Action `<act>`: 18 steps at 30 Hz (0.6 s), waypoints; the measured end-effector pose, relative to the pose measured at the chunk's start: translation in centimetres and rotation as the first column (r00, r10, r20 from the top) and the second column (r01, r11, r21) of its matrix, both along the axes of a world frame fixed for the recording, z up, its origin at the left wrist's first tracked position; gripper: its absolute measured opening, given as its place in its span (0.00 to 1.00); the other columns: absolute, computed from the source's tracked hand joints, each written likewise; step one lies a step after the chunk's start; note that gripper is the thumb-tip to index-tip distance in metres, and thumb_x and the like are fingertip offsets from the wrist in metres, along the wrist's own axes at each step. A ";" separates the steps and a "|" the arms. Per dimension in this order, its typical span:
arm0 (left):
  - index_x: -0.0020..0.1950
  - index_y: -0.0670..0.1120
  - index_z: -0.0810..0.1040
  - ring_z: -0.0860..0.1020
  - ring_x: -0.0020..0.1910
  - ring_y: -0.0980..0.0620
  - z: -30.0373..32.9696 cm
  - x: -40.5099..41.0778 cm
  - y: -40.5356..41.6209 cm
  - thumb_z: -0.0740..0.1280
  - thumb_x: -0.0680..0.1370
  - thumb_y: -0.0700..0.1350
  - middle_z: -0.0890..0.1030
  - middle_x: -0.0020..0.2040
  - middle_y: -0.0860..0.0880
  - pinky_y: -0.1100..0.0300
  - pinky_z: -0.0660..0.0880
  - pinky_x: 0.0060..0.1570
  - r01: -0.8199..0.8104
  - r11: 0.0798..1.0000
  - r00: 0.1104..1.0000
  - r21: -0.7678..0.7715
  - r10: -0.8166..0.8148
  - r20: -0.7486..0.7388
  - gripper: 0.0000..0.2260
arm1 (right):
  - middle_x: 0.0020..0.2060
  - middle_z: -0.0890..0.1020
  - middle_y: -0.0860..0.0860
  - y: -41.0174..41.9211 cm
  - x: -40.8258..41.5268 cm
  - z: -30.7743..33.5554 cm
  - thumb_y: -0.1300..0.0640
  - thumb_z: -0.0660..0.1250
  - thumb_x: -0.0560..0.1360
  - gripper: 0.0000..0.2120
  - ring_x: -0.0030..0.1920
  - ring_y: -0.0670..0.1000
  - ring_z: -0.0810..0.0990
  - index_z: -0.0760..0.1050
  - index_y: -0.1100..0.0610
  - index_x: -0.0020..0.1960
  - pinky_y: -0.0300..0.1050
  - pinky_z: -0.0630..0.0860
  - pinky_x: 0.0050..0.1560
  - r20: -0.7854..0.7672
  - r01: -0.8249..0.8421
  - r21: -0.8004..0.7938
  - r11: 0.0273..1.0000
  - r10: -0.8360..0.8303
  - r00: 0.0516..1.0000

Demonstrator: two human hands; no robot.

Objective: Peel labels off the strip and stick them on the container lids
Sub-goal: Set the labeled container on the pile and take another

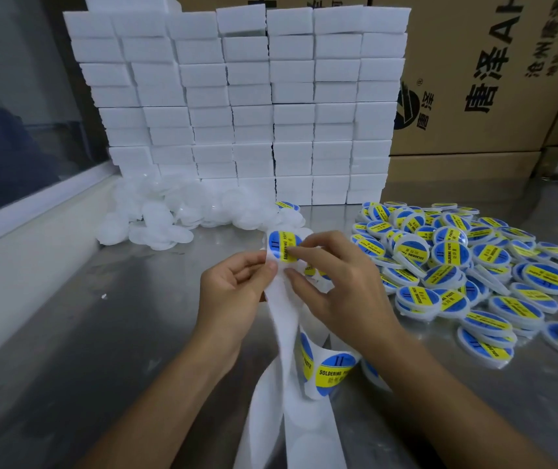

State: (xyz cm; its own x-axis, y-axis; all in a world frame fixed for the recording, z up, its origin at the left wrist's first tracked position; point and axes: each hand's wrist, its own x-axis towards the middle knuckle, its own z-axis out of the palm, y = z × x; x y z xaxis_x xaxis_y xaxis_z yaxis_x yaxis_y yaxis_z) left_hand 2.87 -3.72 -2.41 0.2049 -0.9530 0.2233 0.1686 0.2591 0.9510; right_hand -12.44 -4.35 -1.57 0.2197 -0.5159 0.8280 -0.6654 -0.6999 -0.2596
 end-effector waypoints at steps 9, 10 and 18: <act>0.44 0.50 0.84 0.84 0.44 0.55 -0.3 -0.3 0.2 0.70 0.76 0.40 0.86 0.43 0.49 0.61 0.79 0.48 0.039 0.998 0.988 -0.045 -0.032 0.154 0.06 | 0.40 0.84 0.53 -0.1 0.5 0.0 0.60 0.73 0.72 0.03 0.38 0.55 0.82 0.83 0.60 0.42 0.52 0.77 0.37 -0.052 0.029 -0.098 0.995 -0.035 0.998; 0.43 0.51 0.84 0.83 0.44 0.55 -0.4 -0.3 0.1 0.70 0.76 0.40 0.86 0.43 0.50 0.63 0.79 0.47 0.036 0.998 0.986 -0.061 -0.025 0.166 0.07 | 0.39 0.84 0.53 0.0 0.6 0.0 0.60 0.73 0.72 0.03 0.37 0.56 0.81 0.83 0.61 0.41 0.52 0.77 0.36 -0.054 0.035 -0.107 0.994 -0.041 0.998; 0.40 0.52 0.84 0.82 0.41 0.59 -0.5 -0.2 -0.2 0.71 0.76 0.38 0.86 0.40 0.54 0.69 0.76 0.42 0.002 0.995 0.981 -0.097 0.017 0.194 0.10 | 0.36 0.79 0.51 0.1 0.5 0.0 0.61 0.69 0.74 0.03 0.35 0.53 0.76 0.78 0.61 0.42 0.51 0.74 0.36 0.103 0.036 0.065 0.997 -0.042 0.994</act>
